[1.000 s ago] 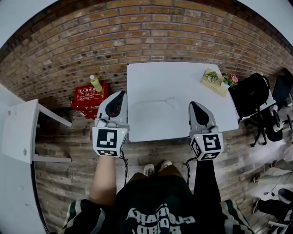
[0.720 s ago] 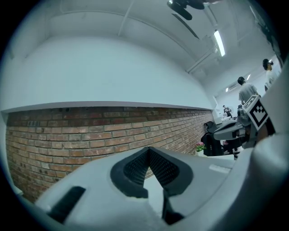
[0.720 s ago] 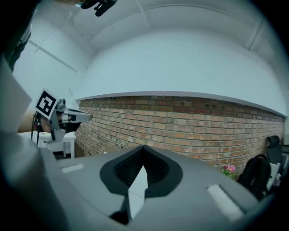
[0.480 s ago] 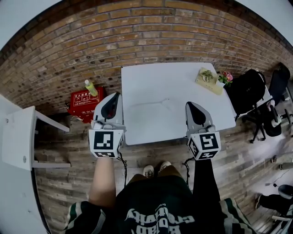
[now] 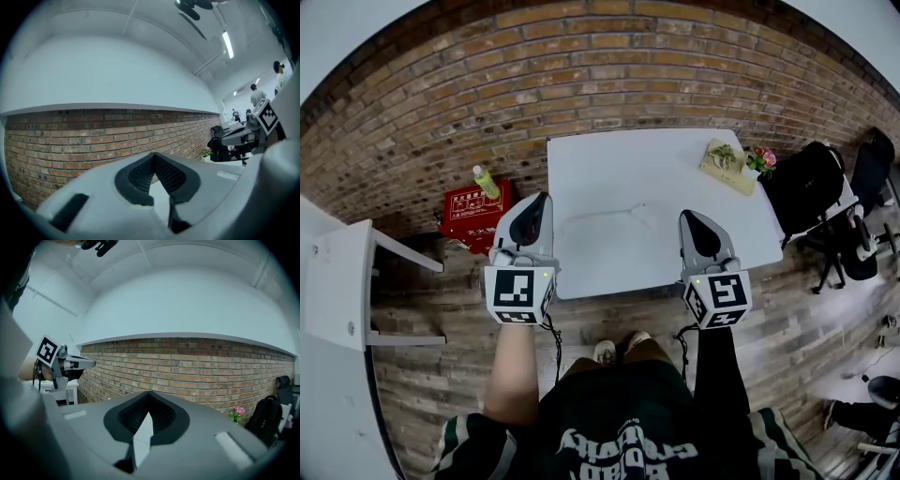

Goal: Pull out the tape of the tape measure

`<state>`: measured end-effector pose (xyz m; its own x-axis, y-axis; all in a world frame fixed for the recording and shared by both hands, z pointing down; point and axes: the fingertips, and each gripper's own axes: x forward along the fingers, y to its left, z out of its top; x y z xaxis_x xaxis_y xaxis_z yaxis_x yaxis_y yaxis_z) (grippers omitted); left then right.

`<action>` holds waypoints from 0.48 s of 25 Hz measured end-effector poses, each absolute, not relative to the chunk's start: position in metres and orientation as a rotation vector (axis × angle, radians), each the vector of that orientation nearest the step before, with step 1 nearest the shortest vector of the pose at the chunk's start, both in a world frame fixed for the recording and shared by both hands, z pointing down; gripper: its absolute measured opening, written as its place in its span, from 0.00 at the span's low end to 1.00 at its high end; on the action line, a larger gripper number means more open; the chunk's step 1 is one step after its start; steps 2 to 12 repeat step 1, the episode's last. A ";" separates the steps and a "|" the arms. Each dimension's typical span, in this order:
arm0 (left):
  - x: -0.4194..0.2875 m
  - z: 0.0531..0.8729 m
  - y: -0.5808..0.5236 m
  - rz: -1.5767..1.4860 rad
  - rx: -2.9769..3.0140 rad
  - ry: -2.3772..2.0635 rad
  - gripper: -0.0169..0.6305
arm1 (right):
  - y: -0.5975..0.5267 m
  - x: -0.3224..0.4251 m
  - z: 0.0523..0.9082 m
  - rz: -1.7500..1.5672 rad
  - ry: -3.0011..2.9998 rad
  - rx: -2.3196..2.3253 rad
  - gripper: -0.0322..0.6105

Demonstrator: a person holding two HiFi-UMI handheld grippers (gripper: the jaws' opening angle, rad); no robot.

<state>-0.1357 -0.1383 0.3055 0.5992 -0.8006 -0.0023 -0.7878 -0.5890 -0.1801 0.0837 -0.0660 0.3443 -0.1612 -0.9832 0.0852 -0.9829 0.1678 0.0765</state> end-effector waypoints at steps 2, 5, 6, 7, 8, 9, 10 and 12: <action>-0.134 0.307 -0.138 -0.120 -2.663 1.331 0.04 | -0.065 0.085 0.344 -0.005 -2.310 1.957 0.07; -0.134 0.307 -0.138 -0.120 -2.663 1.331 0.04 | -0.065 0.085 0.344 -0.005 -2.310 1.957 0.07; -0.134 0.307 -0.138 -0.120 -2.663 1.331 0.04 | -0.065 0.085 0.344 -0.005 -2.310 1.957 0.07; -0.134 0.307 -0.138 -0.120 -2.663 1.331 0.04 | -0.065 0.085 0.344 -0.005 -2.310 1.957 0.07; -0.134 0.307 -0.138 -0.120 -2.663 1.331 0.04 | -0.065 0.085 0.344 -0.005 -2.310 1.957 0.07; -0.134 0.307 -0.138 -0.120 -2.663 1.331 0.04 | -0.065 0.085 0.344 -0.005 -2.310 1.957 0.07; -0.134 0.307 -0.138 -0.120 -2.663 1.331 0.04 | -0.065 0.085 0.344 -0.005 -2.310 1.957 0.07; -0.134 0.307 -0.138 -0.120 -2.663 1.331 0.04 | -0.065 0.085 0.344 -0.005 -2.310 1.957 0.07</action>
